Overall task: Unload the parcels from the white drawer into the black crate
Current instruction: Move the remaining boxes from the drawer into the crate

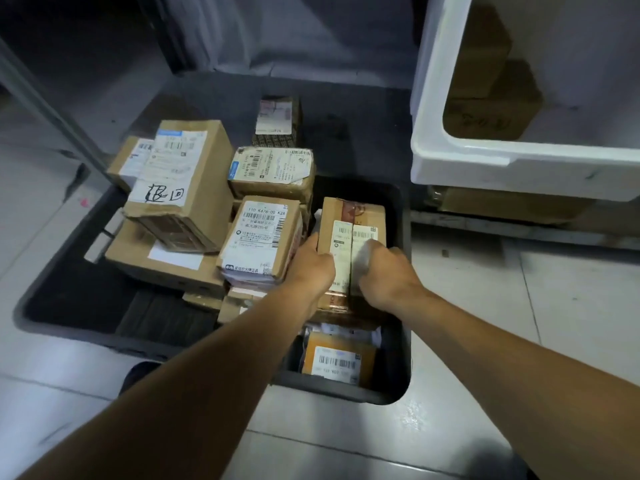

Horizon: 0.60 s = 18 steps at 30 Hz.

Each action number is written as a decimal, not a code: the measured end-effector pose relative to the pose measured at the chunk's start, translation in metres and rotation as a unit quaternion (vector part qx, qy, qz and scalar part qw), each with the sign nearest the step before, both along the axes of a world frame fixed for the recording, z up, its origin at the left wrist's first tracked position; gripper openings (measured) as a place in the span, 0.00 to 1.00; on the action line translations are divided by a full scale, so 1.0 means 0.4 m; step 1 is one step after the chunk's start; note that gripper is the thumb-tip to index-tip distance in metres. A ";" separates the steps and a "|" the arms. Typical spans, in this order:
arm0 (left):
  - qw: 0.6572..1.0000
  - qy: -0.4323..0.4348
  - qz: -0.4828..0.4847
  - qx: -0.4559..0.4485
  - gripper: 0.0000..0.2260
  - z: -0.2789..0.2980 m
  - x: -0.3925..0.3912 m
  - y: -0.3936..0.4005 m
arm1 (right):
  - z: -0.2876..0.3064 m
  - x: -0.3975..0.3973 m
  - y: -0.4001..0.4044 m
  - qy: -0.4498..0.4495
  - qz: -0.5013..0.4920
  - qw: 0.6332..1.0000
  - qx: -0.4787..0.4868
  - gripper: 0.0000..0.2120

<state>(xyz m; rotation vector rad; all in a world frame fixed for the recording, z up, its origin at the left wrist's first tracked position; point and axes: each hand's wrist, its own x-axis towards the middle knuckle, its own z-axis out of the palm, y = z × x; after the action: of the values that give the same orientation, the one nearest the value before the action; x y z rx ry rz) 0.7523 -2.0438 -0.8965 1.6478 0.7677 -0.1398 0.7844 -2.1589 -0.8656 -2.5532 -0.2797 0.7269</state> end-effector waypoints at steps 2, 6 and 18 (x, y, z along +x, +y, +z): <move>1.000 0.006 -0.003 0.008 0.25 -0.028 0.011 -0.003 | -0.013 0.009 0.009 0.007 0.030 0.999 -0.044 0.26; 0.998 0.004 -0.027 0.054 0.32 -0.053 0.040 -0.006 | -0.034 0.035 0.025 0.026 0.041 0.995 -0.083 0.29; 0.978 0.007 -0.074 0.194 0.26 -0.041 0.045 0.000 | -0.021 0.058 0.015 -0.012 0.086 0.992 -0.090 0.26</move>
<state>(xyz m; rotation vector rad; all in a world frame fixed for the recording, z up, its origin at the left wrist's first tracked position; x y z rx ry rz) 0.7704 -2.0438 -0.9128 2.0782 0.7122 -0.1107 0.8076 -2.1529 -0.8738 -2.7343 -0.4666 0.8171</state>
